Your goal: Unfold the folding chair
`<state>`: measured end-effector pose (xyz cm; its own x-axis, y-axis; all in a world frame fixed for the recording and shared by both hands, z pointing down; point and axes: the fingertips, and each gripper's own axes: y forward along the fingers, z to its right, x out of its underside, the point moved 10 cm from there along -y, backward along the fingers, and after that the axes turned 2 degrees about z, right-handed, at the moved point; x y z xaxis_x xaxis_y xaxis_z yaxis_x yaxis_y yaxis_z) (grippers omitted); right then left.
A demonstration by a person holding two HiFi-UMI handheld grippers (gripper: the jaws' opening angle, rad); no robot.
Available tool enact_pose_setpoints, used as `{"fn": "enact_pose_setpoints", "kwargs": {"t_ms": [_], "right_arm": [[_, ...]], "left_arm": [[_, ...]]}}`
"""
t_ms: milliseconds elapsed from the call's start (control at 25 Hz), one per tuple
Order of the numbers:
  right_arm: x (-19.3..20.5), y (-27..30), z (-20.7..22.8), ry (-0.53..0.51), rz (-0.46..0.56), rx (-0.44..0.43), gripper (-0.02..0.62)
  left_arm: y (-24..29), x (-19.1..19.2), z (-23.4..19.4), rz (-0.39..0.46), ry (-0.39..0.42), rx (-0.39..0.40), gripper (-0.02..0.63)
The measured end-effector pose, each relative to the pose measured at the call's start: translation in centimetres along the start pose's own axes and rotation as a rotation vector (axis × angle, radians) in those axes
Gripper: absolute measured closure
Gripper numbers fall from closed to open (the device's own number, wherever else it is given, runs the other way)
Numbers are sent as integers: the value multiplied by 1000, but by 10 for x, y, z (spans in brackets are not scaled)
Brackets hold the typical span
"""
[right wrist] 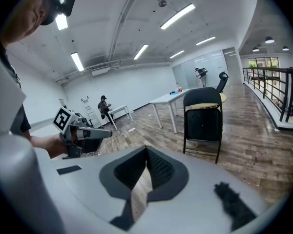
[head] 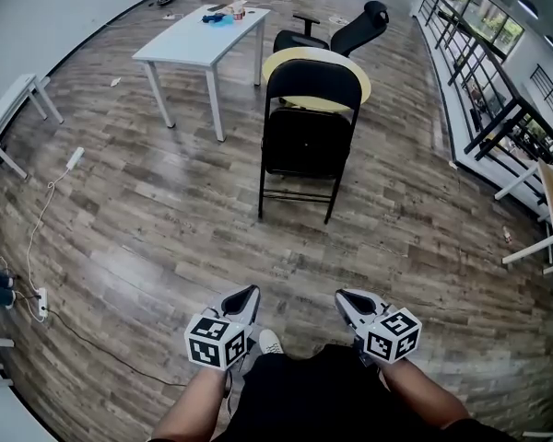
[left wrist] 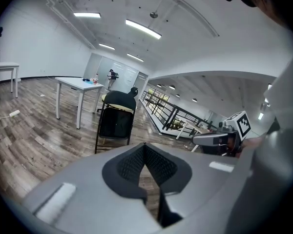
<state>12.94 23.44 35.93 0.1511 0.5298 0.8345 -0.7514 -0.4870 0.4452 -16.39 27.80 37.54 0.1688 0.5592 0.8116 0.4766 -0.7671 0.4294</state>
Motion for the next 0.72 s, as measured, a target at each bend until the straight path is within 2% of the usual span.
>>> {"fn": "enact_pose_setpoints", "kwargs": {"t_ms": [440,720], "right_arm": [[-27,46,-13,-31,21,-50,591],[-42,77,-10,-51,23,-111,591]], "left_arm": [[-12,-9,-28,24,-13,-35,598],[-19,-9,-53,33,-53,-121,598]]}}
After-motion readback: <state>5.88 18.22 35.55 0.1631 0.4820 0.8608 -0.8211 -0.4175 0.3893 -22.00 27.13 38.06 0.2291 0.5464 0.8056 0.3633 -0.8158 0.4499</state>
